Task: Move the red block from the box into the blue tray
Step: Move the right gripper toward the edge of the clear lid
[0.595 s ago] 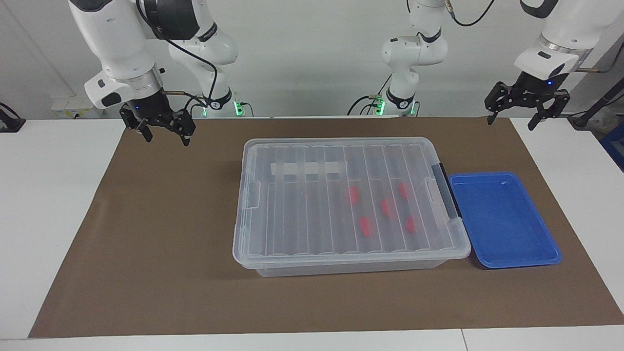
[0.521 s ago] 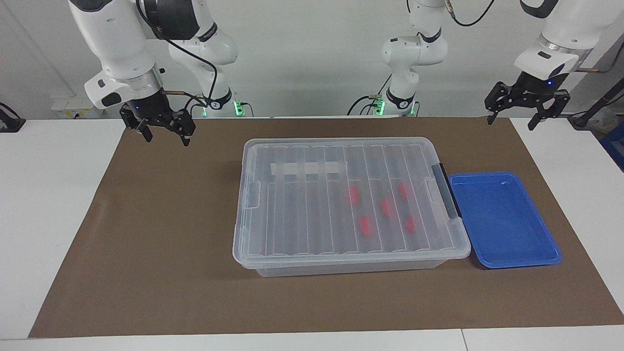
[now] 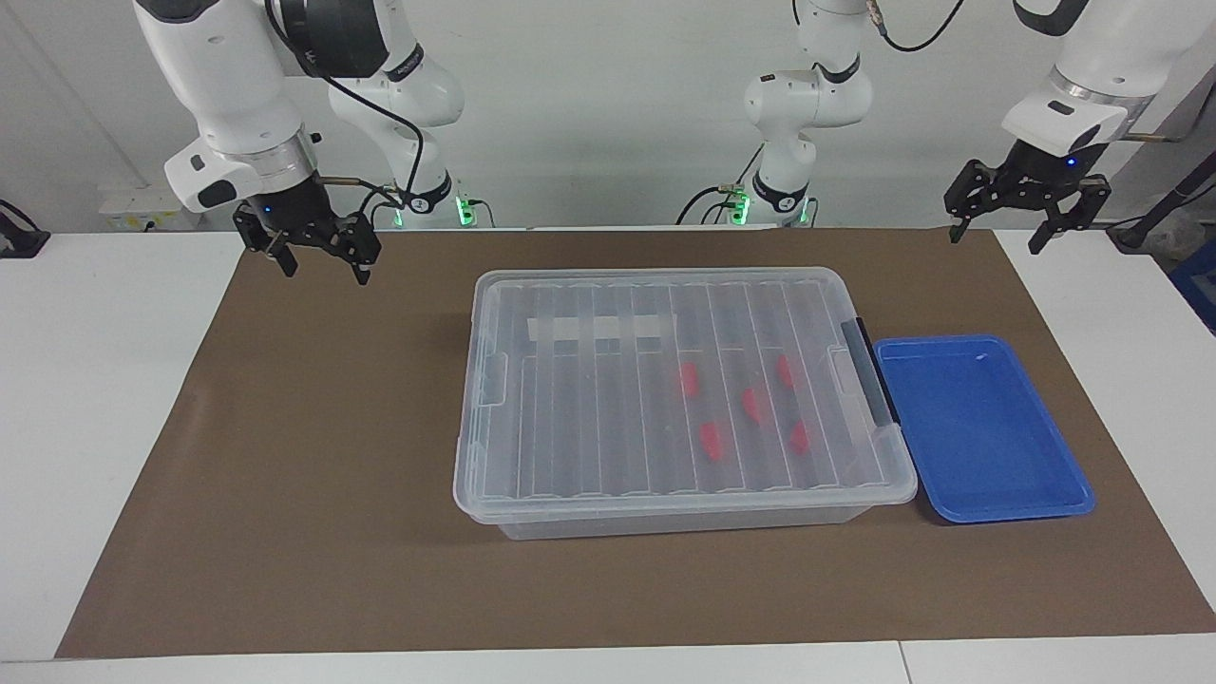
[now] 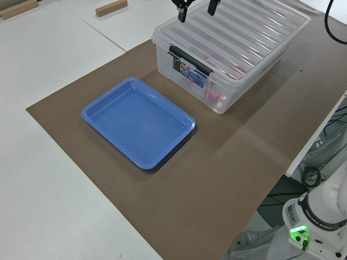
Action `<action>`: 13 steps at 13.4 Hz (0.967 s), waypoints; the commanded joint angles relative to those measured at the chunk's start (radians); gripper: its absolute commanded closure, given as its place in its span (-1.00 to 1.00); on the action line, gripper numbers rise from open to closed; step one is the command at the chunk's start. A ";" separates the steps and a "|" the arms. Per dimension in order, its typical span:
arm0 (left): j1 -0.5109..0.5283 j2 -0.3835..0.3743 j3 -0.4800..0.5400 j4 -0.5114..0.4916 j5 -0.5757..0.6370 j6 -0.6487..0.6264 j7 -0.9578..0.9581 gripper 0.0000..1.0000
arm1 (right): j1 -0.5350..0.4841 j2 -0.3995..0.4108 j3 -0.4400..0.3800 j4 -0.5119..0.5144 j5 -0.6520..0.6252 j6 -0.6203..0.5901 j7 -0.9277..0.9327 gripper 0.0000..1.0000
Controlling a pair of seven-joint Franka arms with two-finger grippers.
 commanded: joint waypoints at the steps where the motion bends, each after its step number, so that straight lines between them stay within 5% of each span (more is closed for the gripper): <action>1: 0.002 0.019 0.001 0.031 -0.007 -0.009 -0.001 -1.00 | 0.002 -0.003 0.004 -0.015 0.003 0.052 -0.019 -1.00; 13: -0.013 0.011 -0.017 -0.119 -0.008 0.152 -0.006 -1.00 | 0.114 0.090 0.012 -0.067 -0.002 0.316 0.107 -1.00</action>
